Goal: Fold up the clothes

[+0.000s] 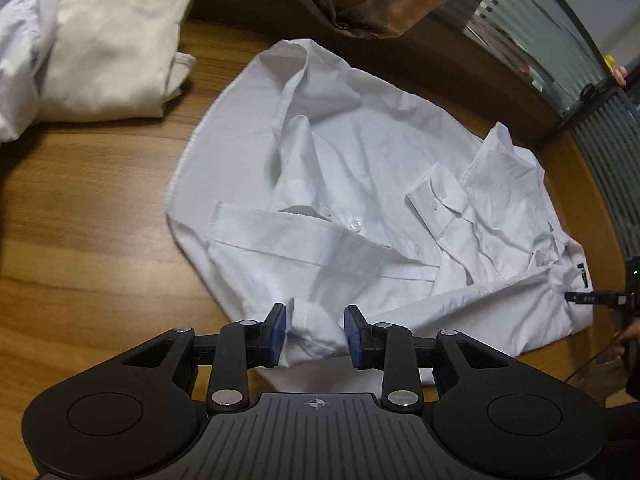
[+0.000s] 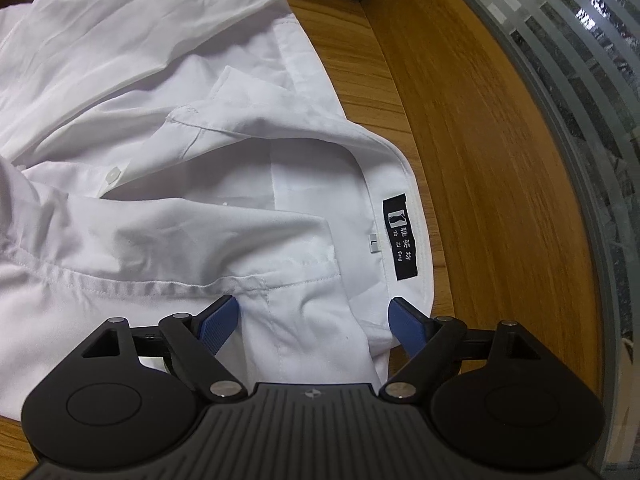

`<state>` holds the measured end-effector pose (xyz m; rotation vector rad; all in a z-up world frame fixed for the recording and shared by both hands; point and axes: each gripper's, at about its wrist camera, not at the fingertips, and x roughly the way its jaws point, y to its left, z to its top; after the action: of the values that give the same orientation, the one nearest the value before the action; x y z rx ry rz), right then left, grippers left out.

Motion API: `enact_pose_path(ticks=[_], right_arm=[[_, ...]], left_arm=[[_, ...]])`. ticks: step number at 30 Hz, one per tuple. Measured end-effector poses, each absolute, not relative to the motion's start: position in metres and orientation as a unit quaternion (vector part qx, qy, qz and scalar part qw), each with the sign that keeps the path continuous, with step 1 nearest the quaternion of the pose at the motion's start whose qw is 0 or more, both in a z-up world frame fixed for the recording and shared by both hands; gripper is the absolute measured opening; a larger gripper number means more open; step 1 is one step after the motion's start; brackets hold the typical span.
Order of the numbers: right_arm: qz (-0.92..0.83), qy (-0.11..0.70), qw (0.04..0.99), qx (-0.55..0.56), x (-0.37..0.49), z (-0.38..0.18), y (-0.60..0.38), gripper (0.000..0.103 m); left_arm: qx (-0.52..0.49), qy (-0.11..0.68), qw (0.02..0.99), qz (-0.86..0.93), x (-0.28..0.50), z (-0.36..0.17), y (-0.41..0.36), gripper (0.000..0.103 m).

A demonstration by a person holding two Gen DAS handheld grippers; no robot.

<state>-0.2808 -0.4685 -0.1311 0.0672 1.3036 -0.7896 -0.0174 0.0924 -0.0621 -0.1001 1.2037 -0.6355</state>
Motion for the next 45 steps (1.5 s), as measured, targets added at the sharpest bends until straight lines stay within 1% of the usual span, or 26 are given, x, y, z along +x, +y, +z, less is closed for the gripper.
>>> enact_pose_path(ticks=[1,2,3,5,10,13,14,16,17,18,20,23,30,31,32,33,35,38,45], right_arm=[[-0.357,0.59,0.724,0.026,-0.28,-0.131,-0.468,0.085],[-0.357,0.585,0.728,0.025,-0.28,-0.126,-0.466,0.082],[-0.357,0.58,0.732,0.024,-0.281,-0.121,-0.464,0.081],[-0.358,0.57,0.739,0.021,-0.282,-0.112,-0.46,0.081],[-0.351,0.542,0.763,0.039,-0.289,-0.081,-0.452,0.081],[-0.343,0.523,0.776,0.08,-0.295,-0.066,-0.456,0.081],[-0.339,0.517,0.78,0.098,-0.296,-0.062,-0.457,0.081],[-0.331,0.501,0.788,0.134,-0.296,-0.056,-0.461,0.081],[-0.328,0.494,0.79,0.155,-0.294,-0.055,-0.463,0.081],[-0.326,0.487,0.791,0.175,-0.293,-0.055,-0.465,0.081],[-0.32,0.473,0.79,0.222,-0.287,-0.056,-0.468,0.081],[-0.287,0.458,0.795,0.275,-0.271,-0.063,-0.458,0.081],[-0.147,0.486,0.826,0.243,-0.203,-0.078,-0.408,0.08],[-0.138,0.495,0.826,0.233,-0.196,-0.081,-0.403,0.076],[-0.129,0.503,0.825,0.224,-0.188,-0.084,-0.398,0.062],[-0.122,0.512,0.823,0.214,-0.181,-0.088,-0.393,0.039],[-0.115,0.524,0.821,0.195,-0.177,-0.092,-0.388,0.013],[-0.122,0.507,0.833,0.187,-0.189,-0.081,-0.378,0.003],[-0.191,0.454,0.853,0.17,-0.258,-0.027,-0.324,0.001]], left_arm=[[-0.055,0.561,0.773,-0.29,-0.018,-0.062,0.095,0.035],[-0.063,0.565,0.772,-0.284,-0.019,-0.061,0.099,0.037],[-0.068,0.566,0.773,-0.278,-0.02,-0.062,0.103,0.044],[-0.077,0.564,0.781,-0.256,-0.021,-0.064,0.108,0.051],[-0.143,0.581,0.776,-0.198,-0.013,-0.08,0.111,0.051],[-0.156,0.588,0.777,-0.163,-0.014,-0.084,0.107,0.05],[-0.158,0.588,0.778,-0.157,-0.017,-0.085,0.106,0.047],[-0.163,0.588,0.779,-0.148,-0.023,-0.084,0.106,0.031],[-0.165,0.588,0.779,-0.144,-0.027,-0.084,0.105,0.015],[-0.156,0.588,0.781,-0.144,-0.031,-0.084,0.104,0.012],[-0.132,0.586,0.787,-0.144,-0.04,-0.082,0.103,0.01],[-0.124,0.58,0.792,-0.146,-0.053,-0.075,0.107,0.009],[-0.121,0.566,0.804,-0.134,-0.084,-0.057,0.11,0.009],[-0.118,0.565,0.806,-0.134,-0.088,-0.054,0.11,0.009],[-0.113,0.562,0.808,-0.137,-0.091,-0.05,0.11,0.009],[-0.108,0.559,0.81,-0.14,-0.094,-0.046,0.108,0.009],[-0.104,0.556,0.81,-0.151,-0.099,-0.04,0.107,0.009],[-0.087,0.556,0.807,-0.176,-0.103,-0.037,0.109,0.009],[-0.06,0.577,0.778,-0.24,-0.101,-0.053,0.127,0.009]])
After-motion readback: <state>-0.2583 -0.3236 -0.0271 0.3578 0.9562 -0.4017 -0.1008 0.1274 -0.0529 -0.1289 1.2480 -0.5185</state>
